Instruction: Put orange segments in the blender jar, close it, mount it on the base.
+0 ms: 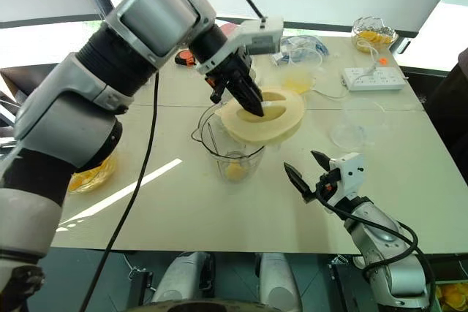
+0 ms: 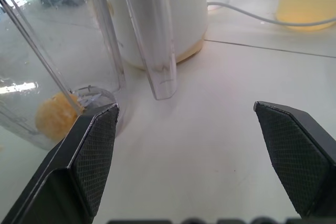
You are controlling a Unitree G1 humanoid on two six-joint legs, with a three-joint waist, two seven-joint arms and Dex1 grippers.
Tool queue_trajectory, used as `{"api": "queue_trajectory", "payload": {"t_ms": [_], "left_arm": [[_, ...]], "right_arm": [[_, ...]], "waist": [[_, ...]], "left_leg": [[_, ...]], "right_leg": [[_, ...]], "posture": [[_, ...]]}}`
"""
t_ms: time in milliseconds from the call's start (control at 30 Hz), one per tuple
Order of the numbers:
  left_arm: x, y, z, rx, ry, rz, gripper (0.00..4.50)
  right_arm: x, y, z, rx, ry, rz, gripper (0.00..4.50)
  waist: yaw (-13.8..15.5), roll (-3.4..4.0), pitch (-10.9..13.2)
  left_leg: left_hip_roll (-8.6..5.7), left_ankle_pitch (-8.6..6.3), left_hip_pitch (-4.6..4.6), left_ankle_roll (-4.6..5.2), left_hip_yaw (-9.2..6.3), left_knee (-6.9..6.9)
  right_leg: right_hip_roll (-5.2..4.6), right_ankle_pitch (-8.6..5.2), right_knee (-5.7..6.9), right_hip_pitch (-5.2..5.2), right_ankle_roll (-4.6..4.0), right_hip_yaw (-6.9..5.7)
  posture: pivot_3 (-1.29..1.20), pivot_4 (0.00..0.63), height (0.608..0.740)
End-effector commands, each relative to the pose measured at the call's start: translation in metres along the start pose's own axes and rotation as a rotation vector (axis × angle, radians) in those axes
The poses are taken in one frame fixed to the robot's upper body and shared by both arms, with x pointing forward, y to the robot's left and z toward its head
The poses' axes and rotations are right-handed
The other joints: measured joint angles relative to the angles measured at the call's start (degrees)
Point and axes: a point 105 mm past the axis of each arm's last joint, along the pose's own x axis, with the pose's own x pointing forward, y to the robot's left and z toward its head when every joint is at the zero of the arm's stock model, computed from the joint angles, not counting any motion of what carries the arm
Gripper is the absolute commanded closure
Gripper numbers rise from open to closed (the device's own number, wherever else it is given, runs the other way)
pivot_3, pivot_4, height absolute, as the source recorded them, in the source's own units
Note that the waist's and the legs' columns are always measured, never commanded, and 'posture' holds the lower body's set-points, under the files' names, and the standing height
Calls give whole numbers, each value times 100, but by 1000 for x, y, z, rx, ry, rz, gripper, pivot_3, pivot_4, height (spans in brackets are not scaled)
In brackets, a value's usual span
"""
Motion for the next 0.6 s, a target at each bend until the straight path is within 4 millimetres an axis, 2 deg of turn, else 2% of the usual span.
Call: {"api": "queue_trajectory", "payload": {"t_ms": [33, 333, 467, 600], "left_arm": [[-1, 7, -9, -16, 59, 95, 4257], [-3, 16, -24, -22, 97, 193, 4257], [-10, 14, -23, -34, 79, 200, 4257], [-6, 7, -30, -47, 86, 183, 4257]], "right_arm": [[1, 6, 14, -28, -61, 5, 159], [5, 2, 13, -28, -59, 3, 159], [7, 2, 13, -28, -58, 14, 159], [10, 0, 15, -36, -63, 17, 159]], "waist": [[1, 3, -2], [3, 9, -6], [15, 9, -5], [12, 9, -5]], "left_leg": [[1, 0, 0, 0, -1, 0], [0, 1, 10, -1, 5, 3], [0, 2, 10, -3, 4, 5], [0, 2, 7, -3, 5, 6]], "right_leg": [[1, -2, 1, 1, -4, 0], [0, -1, 5, 8, -4, 8], [0, 0, 10, 7, -3, 8], [0, 7, 5, 7, 10, 8]], "posture": [[0, 150, 740], [0, 150, 740], [0, 150, 740], [0, 150, 740]]}}
